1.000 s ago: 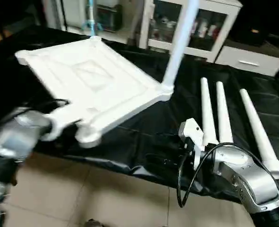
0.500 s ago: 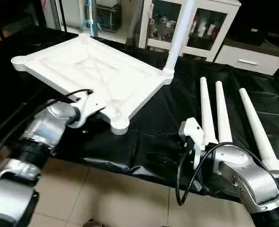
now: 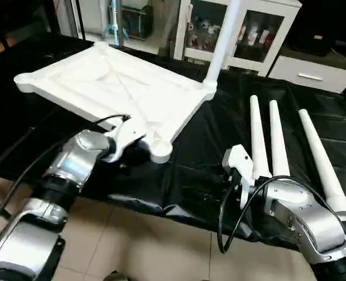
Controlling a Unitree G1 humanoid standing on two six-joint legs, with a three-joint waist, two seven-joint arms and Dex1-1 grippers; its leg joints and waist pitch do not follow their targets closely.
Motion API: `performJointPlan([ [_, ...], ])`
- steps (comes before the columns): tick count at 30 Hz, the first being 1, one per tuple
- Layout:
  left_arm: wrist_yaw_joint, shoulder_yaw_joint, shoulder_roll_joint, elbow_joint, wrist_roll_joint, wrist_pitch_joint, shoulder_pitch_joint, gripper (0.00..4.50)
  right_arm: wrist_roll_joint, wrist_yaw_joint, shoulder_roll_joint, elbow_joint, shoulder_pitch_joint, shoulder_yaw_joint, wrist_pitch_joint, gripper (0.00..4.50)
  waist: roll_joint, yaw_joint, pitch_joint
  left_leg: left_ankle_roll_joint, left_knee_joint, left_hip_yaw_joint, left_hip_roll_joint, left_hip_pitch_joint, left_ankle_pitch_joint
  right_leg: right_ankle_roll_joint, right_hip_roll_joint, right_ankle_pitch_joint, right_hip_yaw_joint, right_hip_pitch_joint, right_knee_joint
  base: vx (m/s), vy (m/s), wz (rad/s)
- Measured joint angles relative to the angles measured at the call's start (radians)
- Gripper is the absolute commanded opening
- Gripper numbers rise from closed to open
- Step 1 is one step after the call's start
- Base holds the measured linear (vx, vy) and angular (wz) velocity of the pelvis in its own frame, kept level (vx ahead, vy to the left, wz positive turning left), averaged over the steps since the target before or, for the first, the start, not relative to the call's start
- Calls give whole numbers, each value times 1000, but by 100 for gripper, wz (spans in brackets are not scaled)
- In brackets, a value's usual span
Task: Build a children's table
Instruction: Rotate table base
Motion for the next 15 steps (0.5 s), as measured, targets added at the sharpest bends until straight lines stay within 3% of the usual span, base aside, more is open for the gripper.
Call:
performJointPlan([
  [3,-51,42,81,-219,-37,85,90,143,7,-28,-1,-12,15,-52,3,396,13,-8,-1,0,-1,0,0,2,0,1,0,-1,1,-1,0,0,0,0],
  [5,-82,118,111,-378,-108,187,153,143,30,-59,2,-35,24,-97,19,396,15,-9,0,0,-1,0,0,1,0,1,1,-2,0,-1,1,0,0,0],
  [6,-84,209,98,-501,-196,286,193,143,41,-92,16,-52,25,-132,33,396,16,-8,1,0,-1,0,0,1,0,1,2,-2,0,-2,1,0,0,0],
  [7,-82,245,86,-558,-240,331,195,143,45,-111,23,-54,24,-150,40,396,16,-5,0,0,-1,0,0,1,0,1,2,-2,0,-2,1,0,0,0],
  [9,-43,339,35,-658,-310,399,194,143,42,-173,48,-55,13,-167,50,396,18,0,-1,0,-1,1,0,3,0,0,1,-2,0,1,1,0,0,0],
  [11,101,427,-103,-667,-322,370,200,143,-22,-300,96,-21,-15,-172,64,396,24,-1,-1,0,-1,1,-1,11,0,1,-1,-2,2,10,0,0,0,0],
  [13,254,443,-228,-662,-302,314,250,143,-103,-459,147,50,-54,-186,64,396,27,-4,-1,0,-1,0,-2,14,0,8,-1,-6,1,14,-4,0,0,0],
  [15,341,417,-282,-630,-272,301,315,143,-144,-549,160,92,-68,-203,55,396,26,-9,-1,0,-1,0,-2,12,0,8,-1,-6,1,12,-6,0,0,0],
])
